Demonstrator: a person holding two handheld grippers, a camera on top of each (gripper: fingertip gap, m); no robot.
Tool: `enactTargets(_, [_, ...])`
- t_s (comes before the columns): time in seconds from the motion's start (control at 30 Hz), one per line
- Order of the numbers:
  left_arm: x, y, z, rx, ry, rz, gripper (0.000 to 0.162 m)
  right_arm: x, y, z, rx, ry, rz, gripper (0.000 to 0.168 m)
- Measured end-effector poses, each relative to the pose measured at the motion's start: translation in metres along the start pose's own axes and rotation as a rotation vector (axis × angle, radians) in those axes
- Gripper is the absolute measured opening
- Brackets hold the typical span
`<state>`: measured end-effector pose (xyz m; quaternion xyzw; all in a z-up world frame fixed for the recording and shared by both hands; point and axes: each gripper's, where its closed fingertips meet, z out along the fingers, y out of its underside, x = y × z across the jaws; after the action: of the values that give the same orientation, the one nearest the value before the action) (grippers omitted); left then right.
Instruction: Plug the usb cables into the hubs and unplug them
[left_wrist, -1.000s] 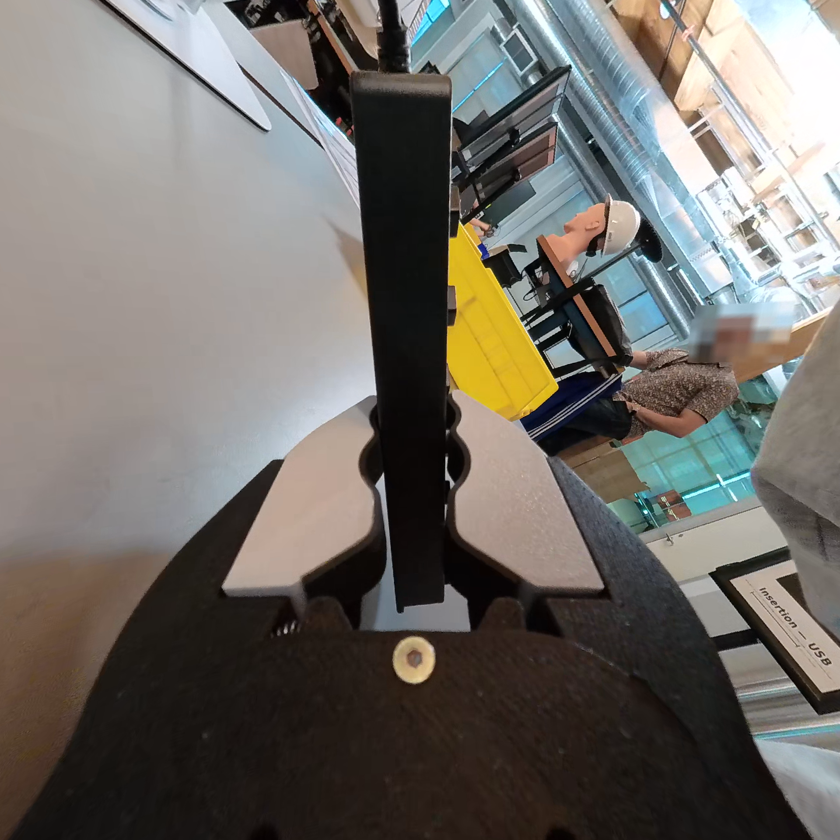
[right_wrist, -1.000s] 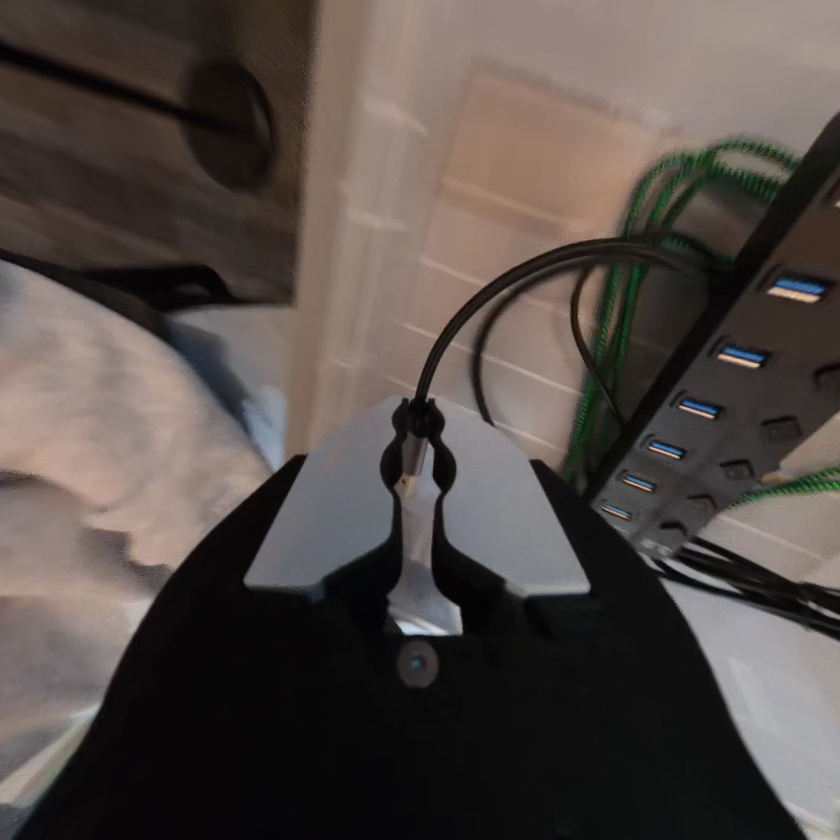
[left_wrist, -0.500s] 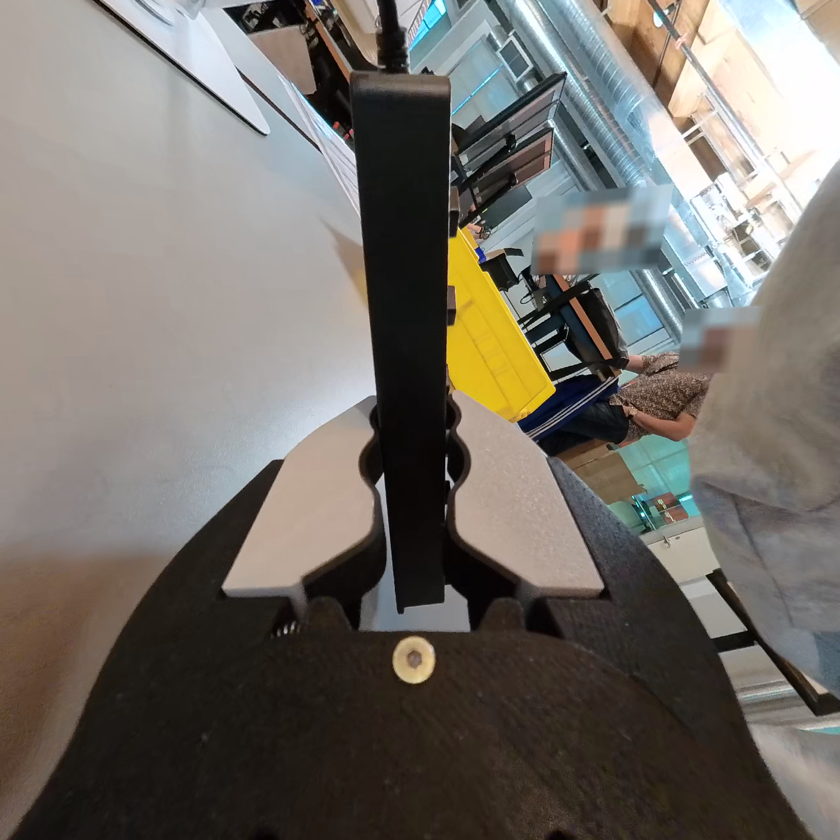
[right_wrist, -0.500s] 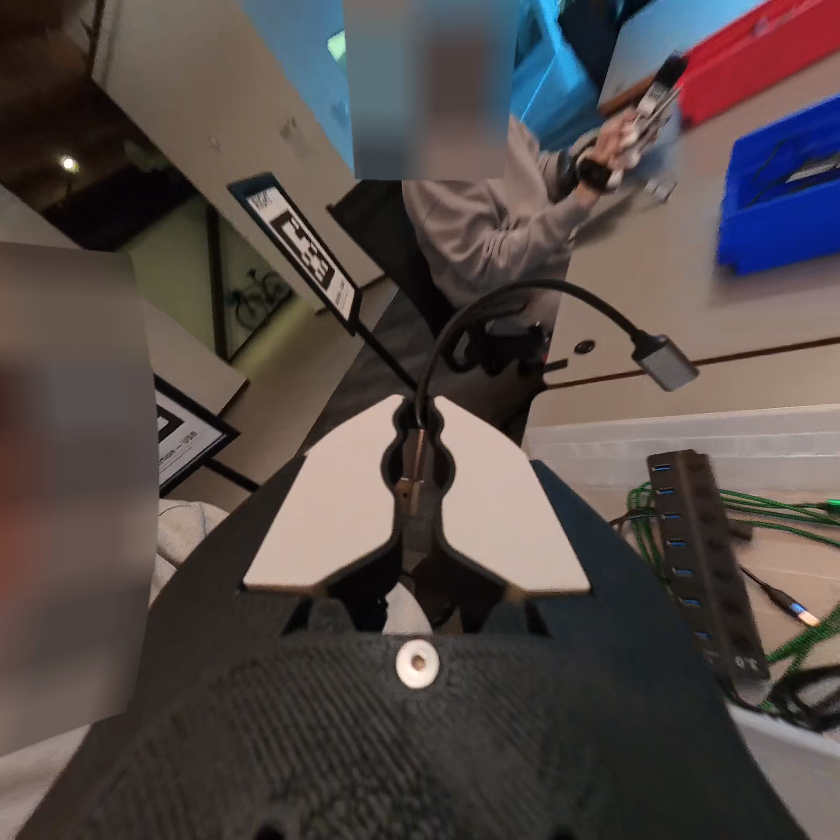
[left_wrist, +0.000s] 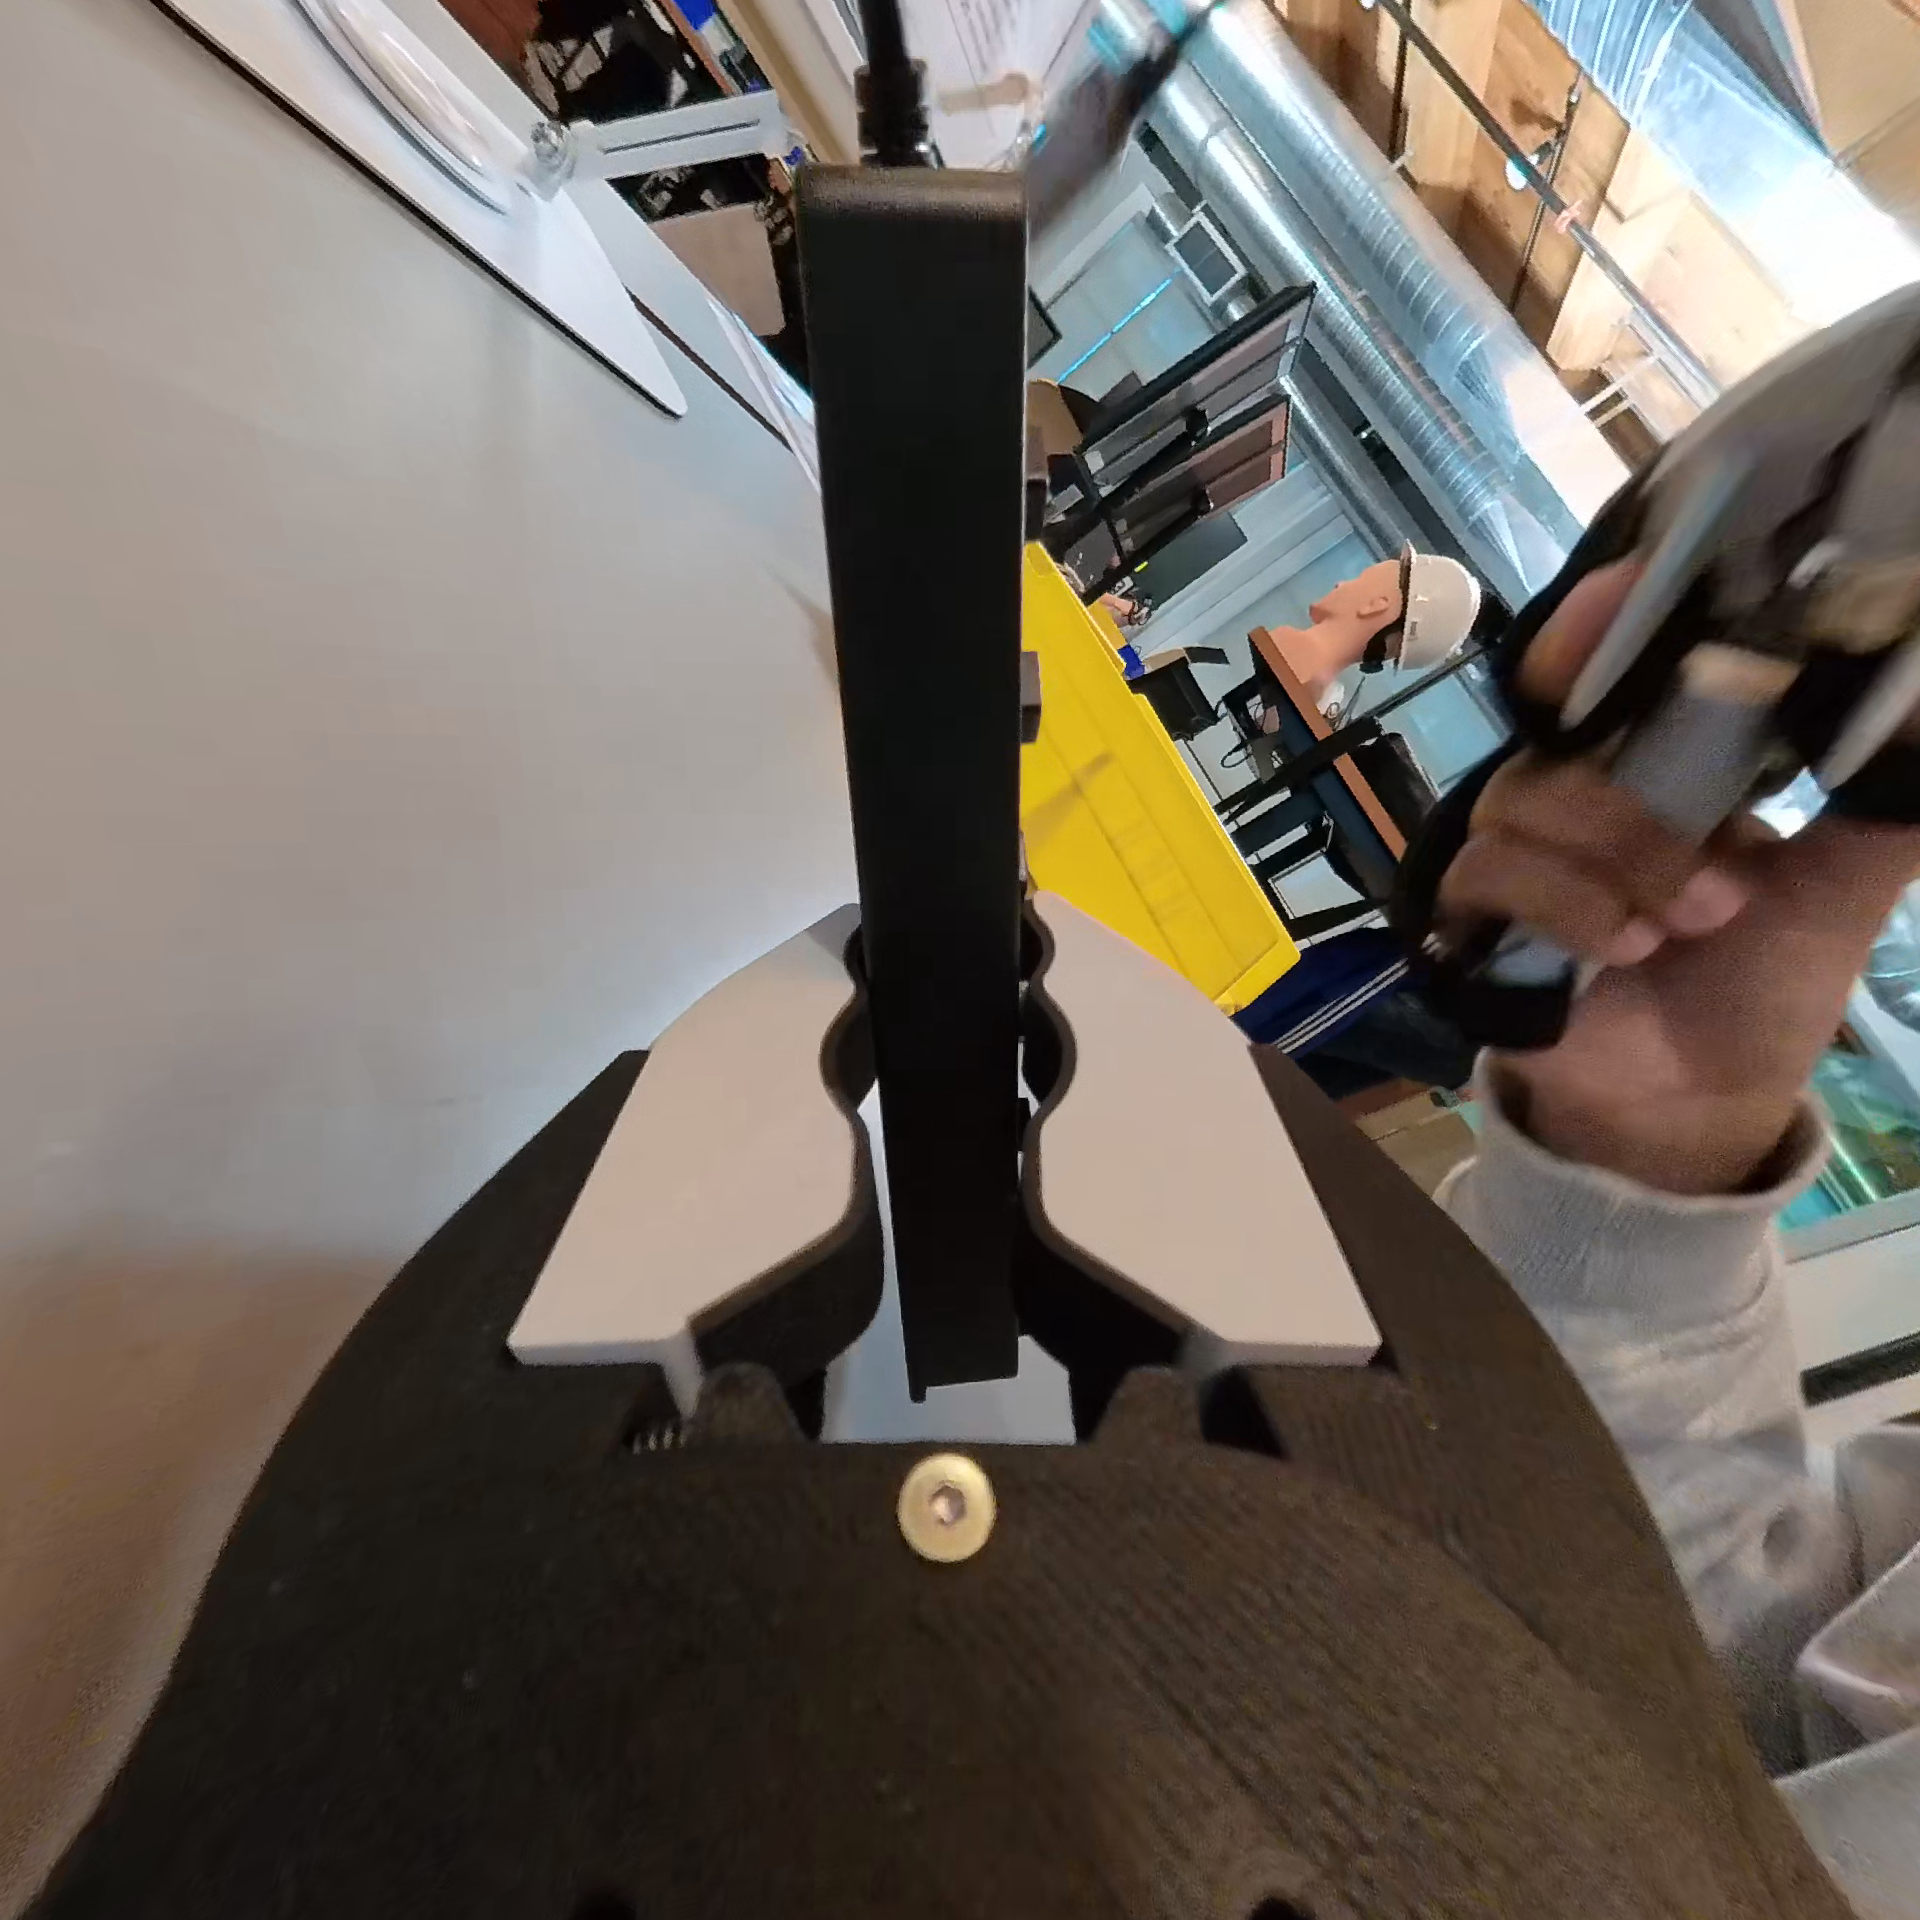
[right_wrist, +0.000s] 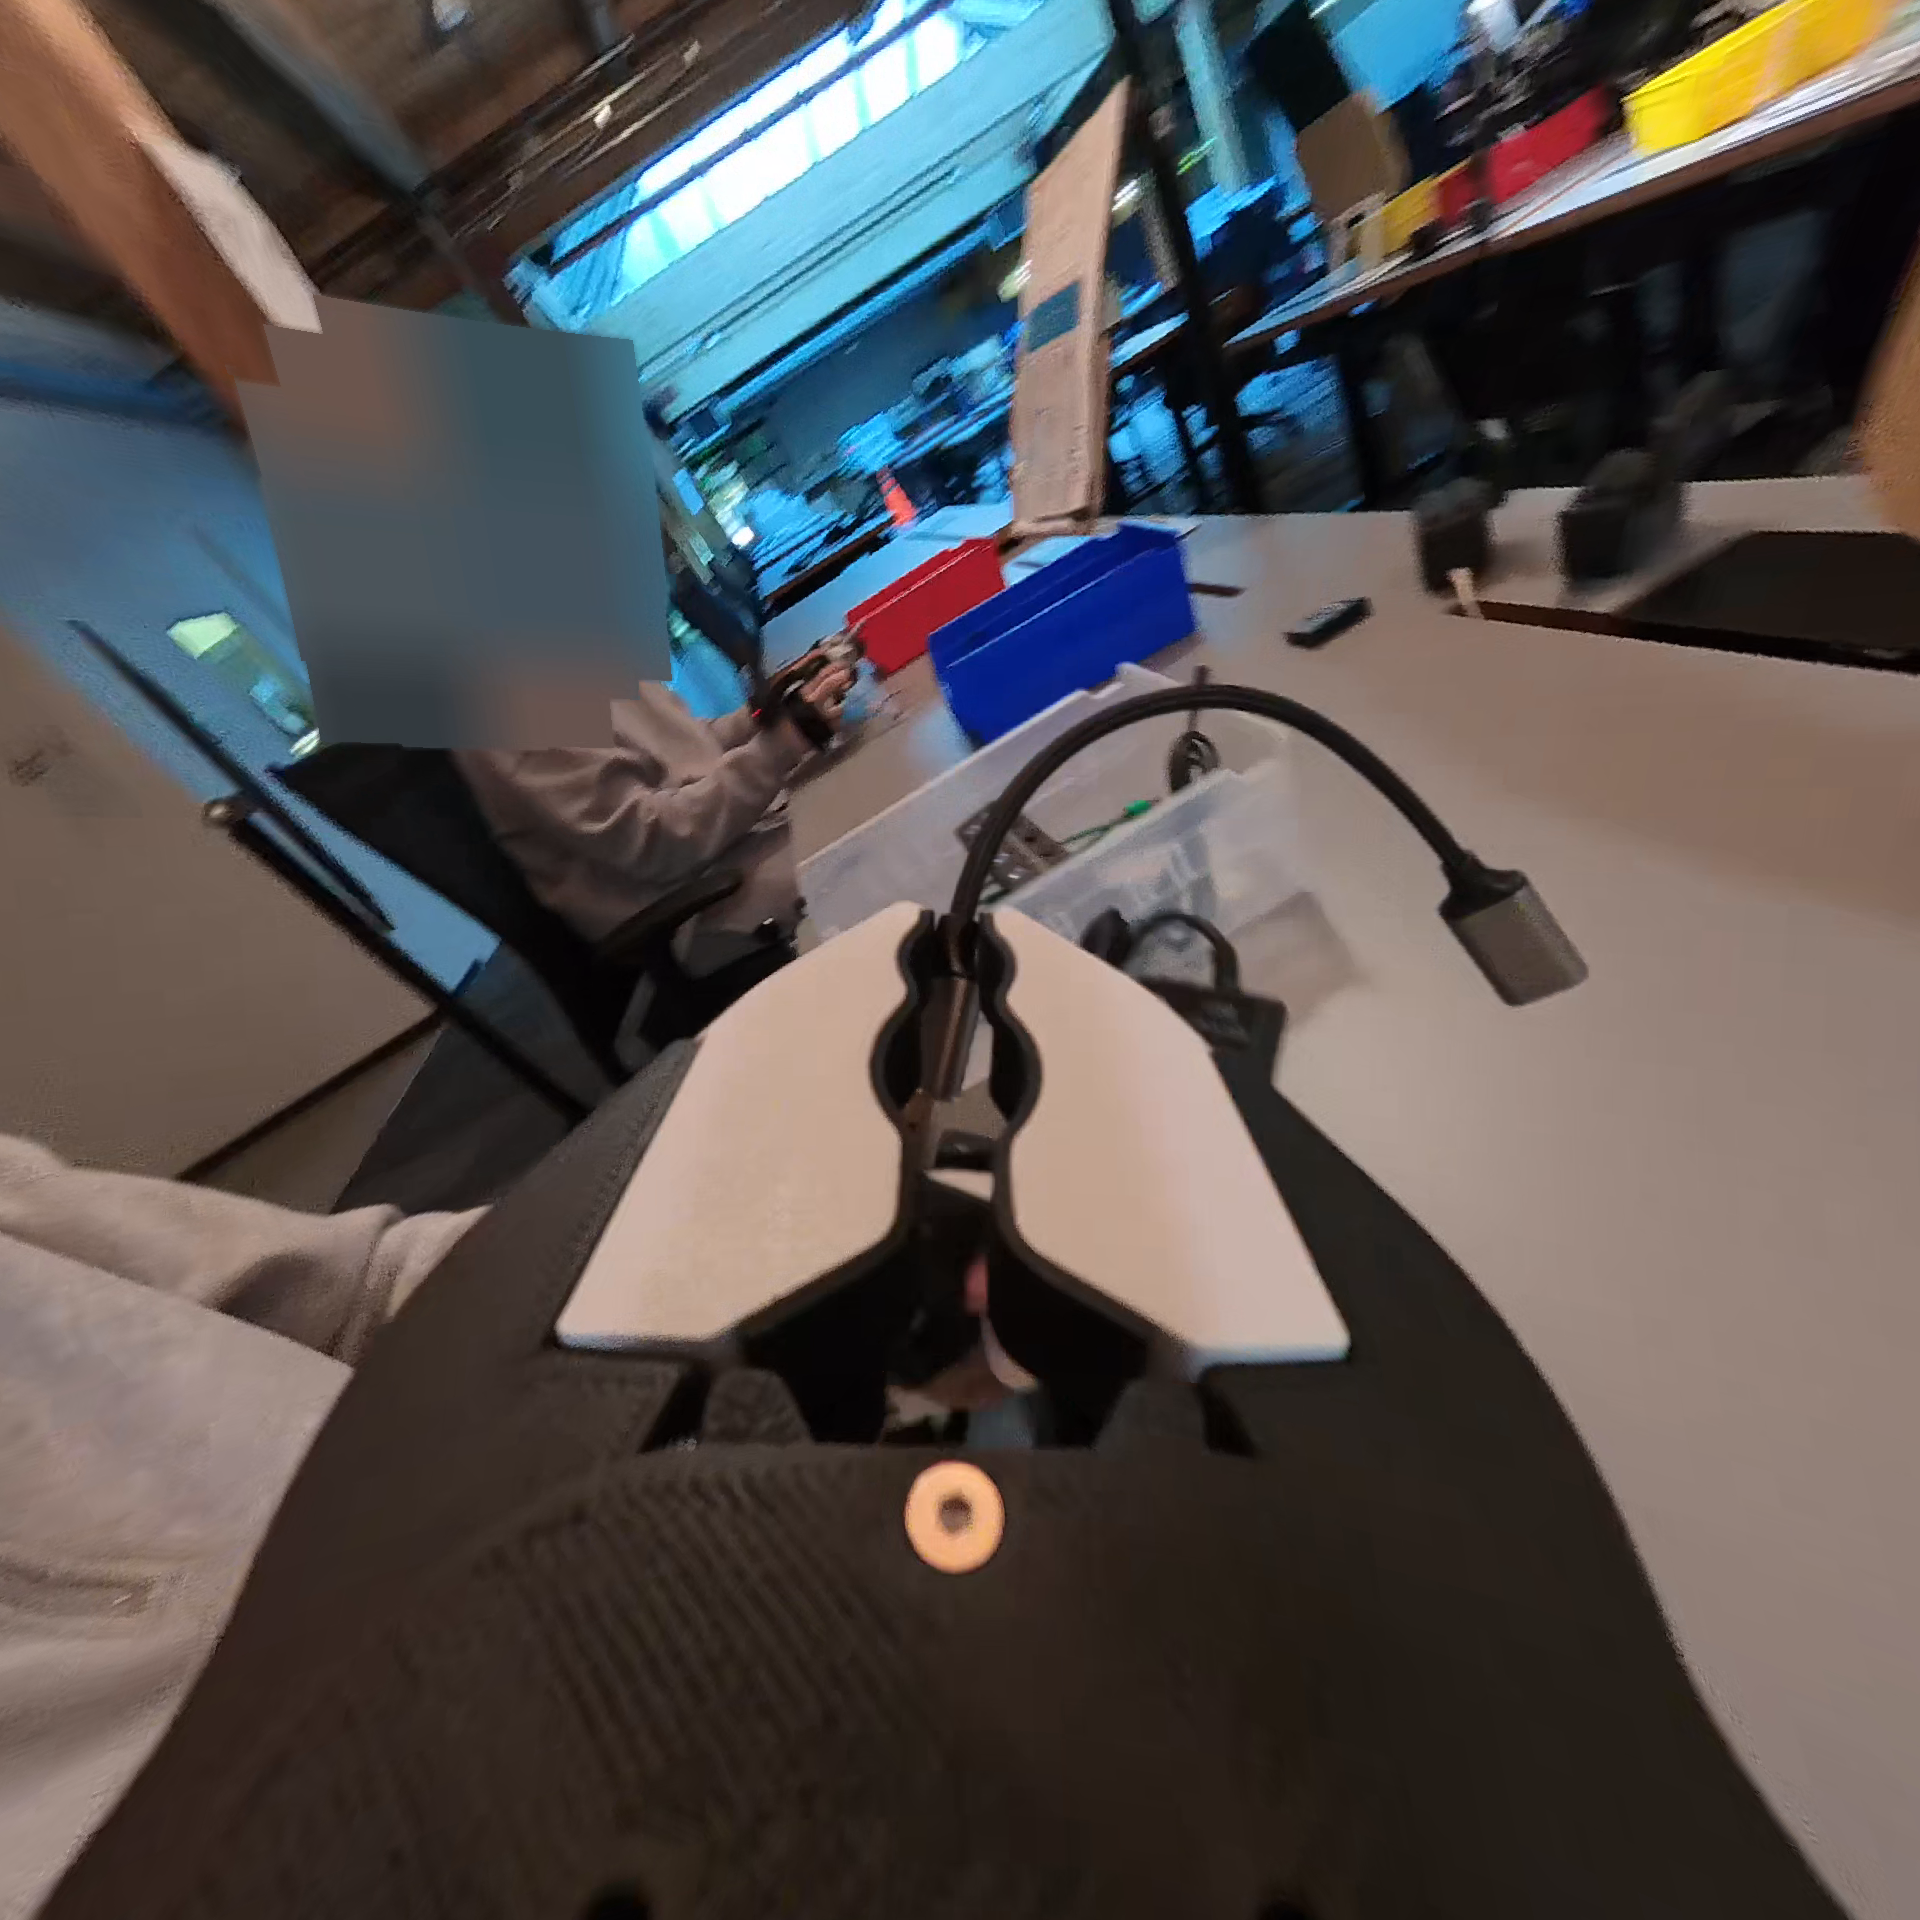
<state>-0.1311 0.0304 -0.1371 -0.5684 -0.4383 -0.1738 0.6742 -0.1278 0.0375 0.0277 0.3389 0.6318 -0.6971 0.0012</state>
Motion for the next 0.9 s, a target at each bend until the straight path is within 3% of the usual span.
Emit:
enactTargets(0.13, [0.003,0.001,0.001,-0.009,0.011,0.014,0.025,0.032,0.035,-0.036,0.206,0.108,0.109,0.008])
enactTargets(0.33, [0.011,0.001,-0.002,0.001,0.060,0.037,0.025,0.066,0.061,-0.051,0.441,0.091,0.501,0.007])
enactTargets(0.5, [0.016,0.003,-0.001,-0.014,0.097,0.035,0.025,0.070,0.089,-0.032,0.419,0.065,0.645,0.007])
enactTargets(0.9, [0.026,0.009,0.001,-0.045,0.169,0.039,0.025,0.059,0.112,-0.008,0.321,0.050,0.599,0.007])
